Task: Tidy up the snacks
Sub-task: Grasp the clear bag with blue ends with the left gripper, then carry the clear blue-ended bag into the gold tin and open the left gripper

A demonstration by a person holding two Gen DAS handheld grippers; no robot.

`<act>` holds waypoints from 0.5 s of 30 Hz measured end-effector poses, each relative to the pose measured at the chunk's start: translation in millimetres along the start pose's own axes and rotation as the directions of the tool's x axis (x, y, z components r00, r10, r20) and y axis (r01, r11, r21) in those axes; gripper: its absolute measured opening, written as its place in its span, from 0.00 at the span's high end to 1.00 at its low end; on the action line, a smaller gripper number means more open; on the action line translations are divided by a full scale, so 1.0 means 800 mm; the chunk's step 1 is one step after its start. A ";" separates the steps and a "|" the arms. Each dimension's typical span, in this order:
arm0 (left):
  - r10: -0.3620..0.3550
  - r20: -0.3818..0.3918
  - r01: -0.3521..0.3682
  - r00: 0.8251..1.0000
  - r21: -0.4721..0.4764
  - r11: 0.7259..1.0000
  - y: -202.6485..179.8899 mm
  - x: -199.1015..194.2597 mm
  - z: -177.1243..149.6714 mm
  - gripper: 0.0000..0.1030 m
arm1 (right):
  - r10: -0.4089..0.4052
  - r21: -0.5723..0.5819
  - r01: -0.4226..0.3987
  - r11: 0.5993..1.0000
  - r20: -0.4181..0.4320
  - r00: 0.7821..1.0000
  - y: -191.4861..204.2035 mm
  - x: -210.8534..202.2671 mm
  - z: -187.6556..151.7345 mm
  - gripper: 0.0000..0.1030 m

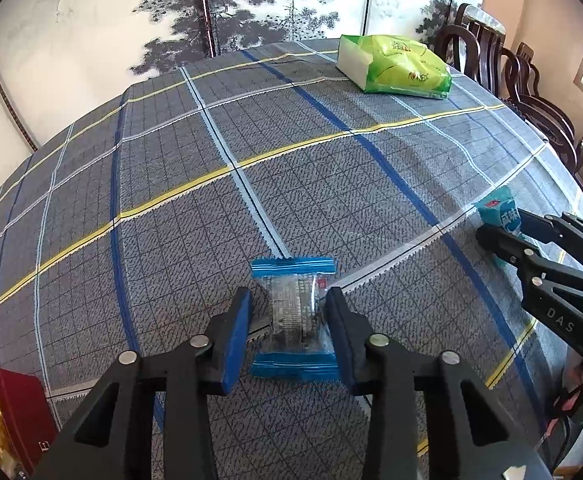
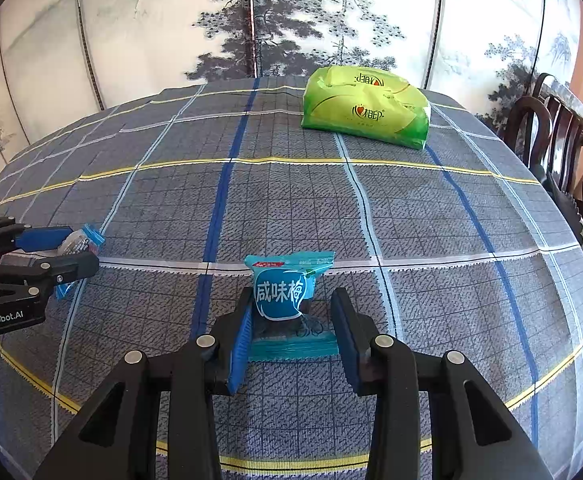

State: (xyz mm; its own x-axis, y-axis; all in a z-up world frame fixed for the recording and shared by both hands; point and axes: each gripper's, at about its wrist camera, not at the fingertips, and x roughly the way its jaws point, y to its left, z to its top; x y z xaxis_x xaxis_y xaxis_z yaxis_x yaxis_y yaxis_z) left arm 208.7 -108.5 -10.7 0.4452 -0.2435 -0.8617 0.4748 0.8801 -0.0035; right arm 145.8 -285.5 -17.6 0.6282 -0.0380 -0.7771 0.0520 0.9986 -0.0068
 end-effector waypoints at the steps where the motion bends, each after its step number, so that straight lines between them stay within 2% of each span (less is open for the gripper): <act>1: 0.003 0.002 -0.003 1.000 0.002 1.000 -0.001 -0.002 -0.002 0.76 | -0.001 0.000 0.001 1.000 0.000 1.000 -0.001 0.000 0.000 0.61; 6: 0.010 0.002 -0.010 1.000 -0.015 1.000 -0.003 -0.011 -0.017 0.77 | -0.002 -0.001 0.002 1.000 0.000 1.000 0.000 0.000 0.000 0.61; 15: 0.047 -0.025 -0.049 0.999 -0.087 0.995 0.006 -0.049 -0.074 0.79 | -0.003 -0.001 0.003 1.000 0.000 1.000 -0.001 0.000 0.000 0.61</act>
State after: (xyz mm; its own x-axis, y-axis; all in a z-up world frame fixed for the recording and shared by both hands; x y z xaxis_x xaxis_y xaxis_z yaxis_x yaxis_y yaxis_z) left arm 148.5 -70.4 -6.8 0.4484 -0.1915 -0.8731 0.3844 0.9232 -0.0050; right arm 145.6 -286.1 -17.6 0.6280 -0.0410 -0.7771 0.0528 0.9986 -0.0100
